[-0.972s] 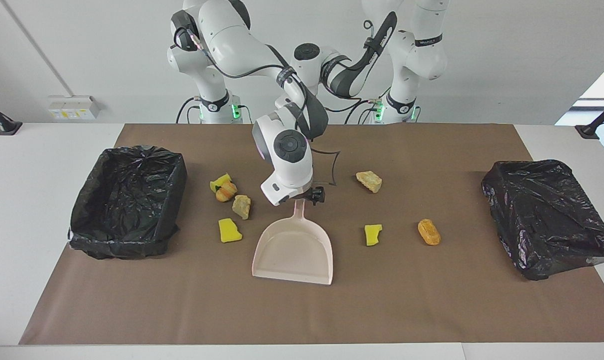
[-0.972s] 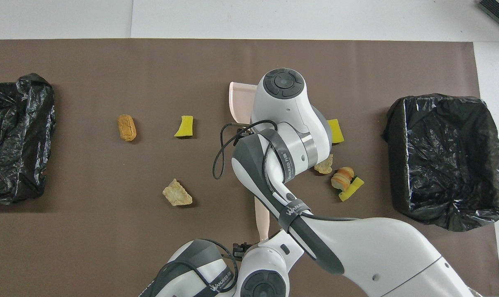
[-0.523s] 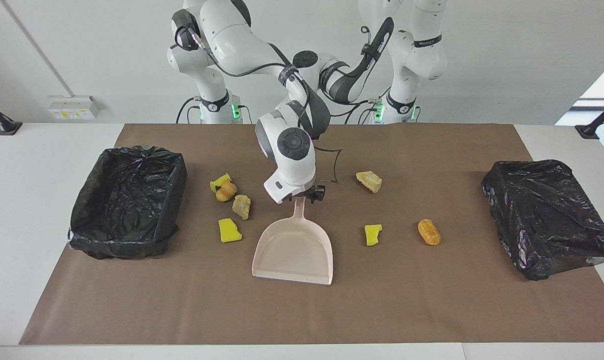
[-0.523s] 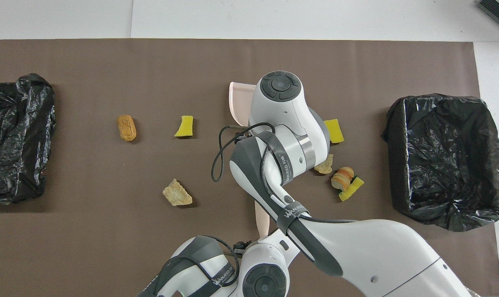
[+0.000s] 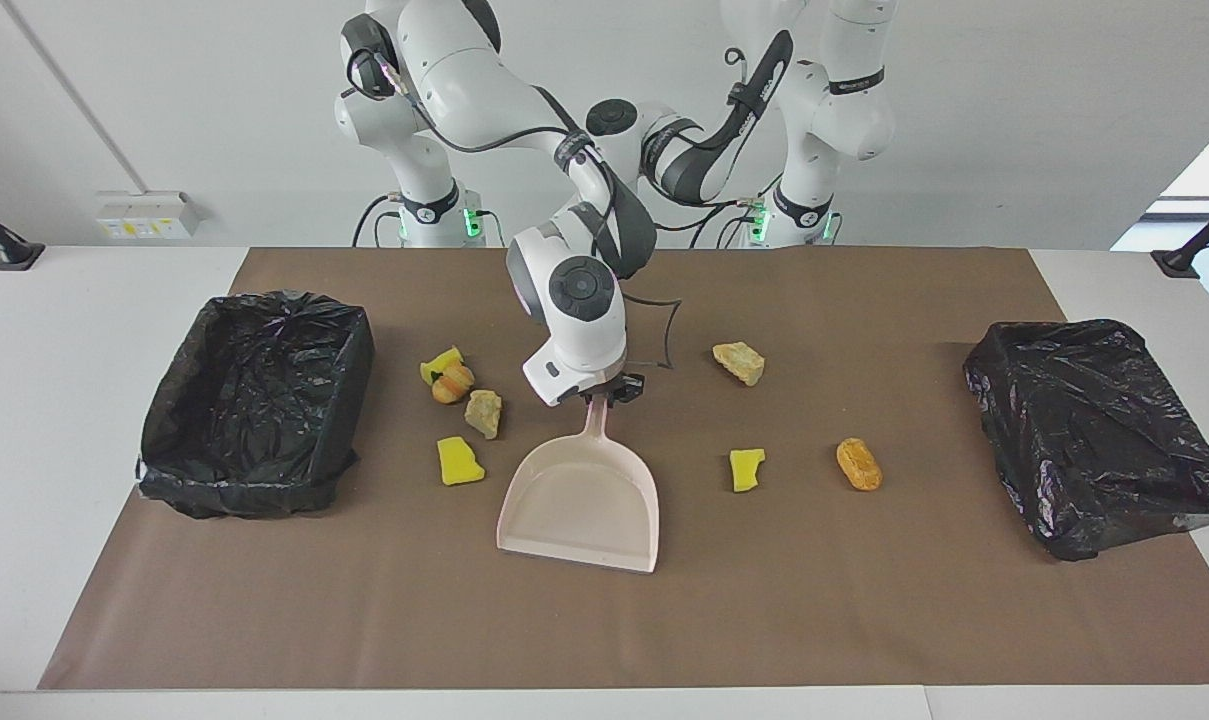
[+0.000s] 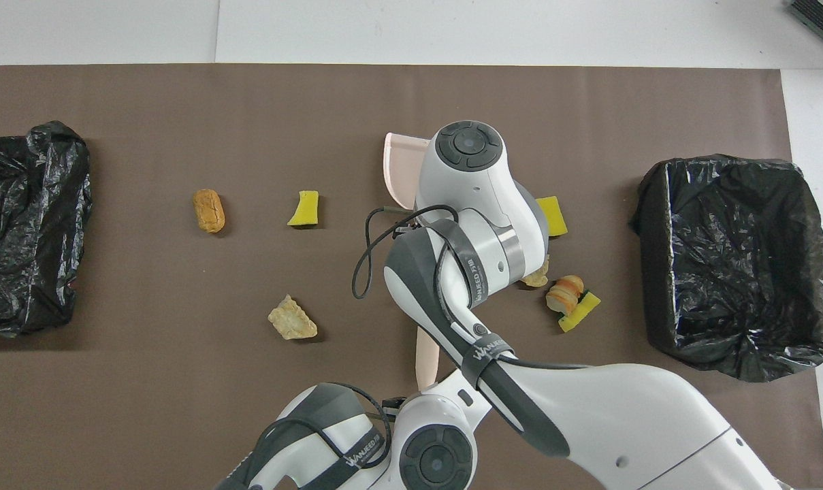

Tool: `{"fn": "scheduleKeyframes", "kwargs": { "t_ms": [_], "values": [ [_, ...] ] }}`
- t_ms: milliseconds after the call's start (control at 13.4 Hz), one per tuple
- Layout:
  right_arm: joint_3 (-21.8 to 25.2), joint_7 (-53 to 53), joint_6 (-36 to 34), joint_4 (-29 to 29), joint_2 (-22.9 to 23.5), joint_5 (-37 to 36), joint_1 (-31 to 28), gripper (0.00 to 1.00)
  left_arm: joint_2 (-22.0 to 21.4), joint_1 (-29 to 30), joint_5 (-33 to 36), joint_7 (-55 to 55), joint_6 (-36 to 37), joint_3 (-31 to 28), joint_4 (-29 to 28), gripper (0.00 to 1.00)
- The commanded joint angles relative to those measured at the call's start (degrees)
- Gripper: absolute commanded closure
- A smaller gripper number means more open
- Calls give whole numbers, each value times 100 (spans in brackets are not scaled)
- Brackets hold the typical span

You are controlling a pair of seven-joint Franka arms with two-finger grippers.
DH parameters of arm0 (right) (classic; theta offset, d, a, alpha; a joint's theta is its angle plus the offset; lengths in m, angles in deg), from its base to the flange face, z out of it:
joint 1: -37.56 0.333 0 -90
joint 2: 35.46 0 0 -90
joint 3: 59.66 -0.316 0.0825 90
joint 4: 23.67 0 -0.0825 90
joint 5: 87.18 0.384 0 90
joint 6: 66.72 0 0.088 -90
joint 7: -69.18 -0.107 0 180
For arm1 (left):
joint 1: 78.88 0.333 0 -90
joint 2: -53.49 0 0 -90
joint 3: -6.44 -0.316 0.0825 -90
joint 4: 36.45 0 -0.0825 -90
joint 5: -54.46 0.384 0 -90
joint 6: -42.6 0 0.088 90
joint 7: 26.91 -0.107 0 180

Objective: Sweep and dump trash in bin
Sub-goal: 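Grasp the dustpan handle with the right gripper and lift it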

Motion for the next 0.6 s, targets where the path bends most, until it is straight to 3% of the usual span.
{"fn": "scheduleKeyframes", "kwargs": {
  "t_ms": [0,224,523],
  "values": [
    [-25,191,83,93,-267,143,-104,100,-454,307,9,-113,1073,-24,-16,100],
    [-7,1085,-75,172,-679,47,-454,100,-682,668,9,-60,2023,-24,-165,100],
    [19,2860,-961,172,-1224,-303,-920,100,-886,870,9,116,2104,-24,-543,100]
  ]
}}
